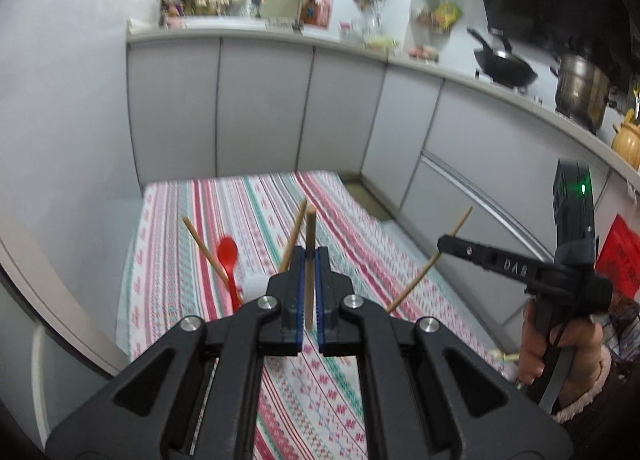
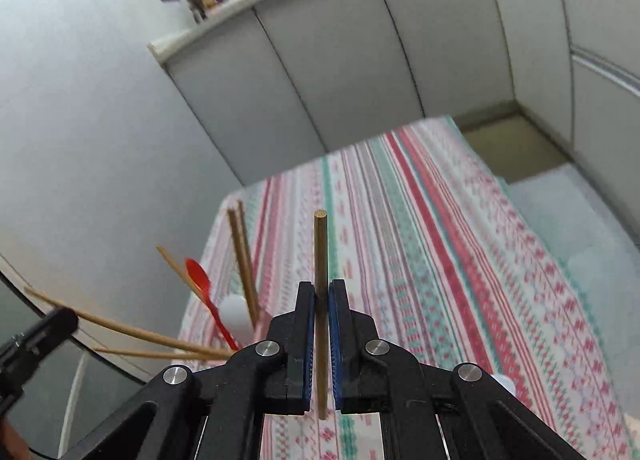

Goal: Organize utensils
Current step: 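Lift both chopsticks upright toward the pink holder with both tools, then lower both chopsticks into the pink holder and open both tools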

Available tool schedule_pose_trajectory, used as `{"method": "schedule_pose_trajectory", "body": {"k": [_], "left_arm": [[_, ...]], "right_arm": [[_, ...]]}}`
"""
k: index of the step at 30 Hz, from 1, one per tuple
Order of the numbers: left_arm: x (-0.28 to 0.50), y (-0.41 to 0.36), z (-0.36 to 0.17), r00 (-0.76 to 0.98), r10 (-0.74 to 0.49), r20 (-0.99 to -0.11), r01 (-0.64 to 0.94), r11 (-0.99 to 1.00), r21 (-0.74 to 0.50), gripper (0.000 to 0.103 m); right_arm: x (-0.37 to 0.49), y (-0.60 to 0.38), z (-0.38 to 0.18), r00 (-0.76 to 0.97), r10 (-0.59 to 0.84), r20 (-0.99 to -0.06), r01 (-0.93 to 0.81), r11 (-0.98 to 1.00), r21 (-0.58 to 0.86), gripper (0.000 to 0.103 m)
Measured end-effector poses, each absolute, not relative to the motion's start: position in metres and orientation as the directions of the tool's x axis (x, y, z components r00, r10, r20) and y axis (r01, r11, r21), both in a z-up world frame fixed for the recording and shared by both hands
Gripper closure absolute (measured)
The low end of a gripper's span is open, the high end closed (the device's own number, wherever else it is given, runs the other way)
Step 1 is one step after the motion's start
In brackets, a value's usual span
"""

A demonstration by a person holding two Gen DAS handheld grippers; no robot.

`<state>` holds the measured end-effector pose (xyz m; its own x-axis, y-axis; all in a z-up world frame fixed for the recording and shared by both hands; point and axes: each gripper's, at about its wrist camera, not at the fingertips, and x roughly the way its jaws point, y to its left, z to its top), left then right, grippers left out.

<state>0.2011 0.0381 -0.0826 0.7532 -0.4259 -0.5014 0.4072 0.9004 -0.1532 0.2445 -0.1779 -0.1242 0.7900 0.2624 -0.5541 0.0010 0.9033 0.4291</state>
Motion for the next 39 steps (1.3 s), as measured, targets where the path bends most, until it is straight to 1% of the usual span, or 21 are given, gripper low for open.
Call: {"method": "schedule_pose_trajectory", "body": {"k": [6,12,17,20,26,33,39], "left_arm": [[0.2,0.047,-0.069,0.822,-0.379,-0.425,0.36,0.924,-0.128,0.098],[0.202,0.052,-0.066,0.867,-0.354,-0.351,0.322,0.935,-0.146,0.098],[0.211,0.046,-0.068,0.893,-0.319,-0.318,0.295,0.948,-0.121,0.099],[0.221,0.042,-0.073,0.901,-0.299,-0.315,0.278,0.954,-0.113,0.099],[0.243,0.037,-0.089,0.892,-0.28,-0.354,0.253,0.96,-0.122,0.099],[0.253,0.03,-0.106,0.882,-0.261,-0.393,0.247,0.965,-0.088,0.099],[0.259,0.025,-0.124,0.847,-0.263,-0.462,0.259,0.963,-0.073,0.099]], "right_arm": [[0.24,-0.175,-0.107,0.822,0.272,-0.5,-0.027,0.896,0.443,0.098],[0.237,-0.171,-0.095,0.855,0.279,-0.437,-0.056,0.888,0.457,0.098],[0.242,-0.167,-0.091,0.866,0.292,-0.406,-0.067,0.872,0.484,0.098],[0.245,-0.165,-0.092,0.869,0.298,-0.396,-0.072,0.866,0.495,0.097],[0.254,-0.16,-0.096,0.87,0.312,-0.382,-0.083,0.855,0.512,0.097],[0.261,-0.153,-0.099,0.872,0.315,-0.375,-0.093,0.859,0.504,0.097],[0.265,-0.151,-0.105,0.862,0.321,-0.391,-0.091,0.859,0.504,0.097]]}}
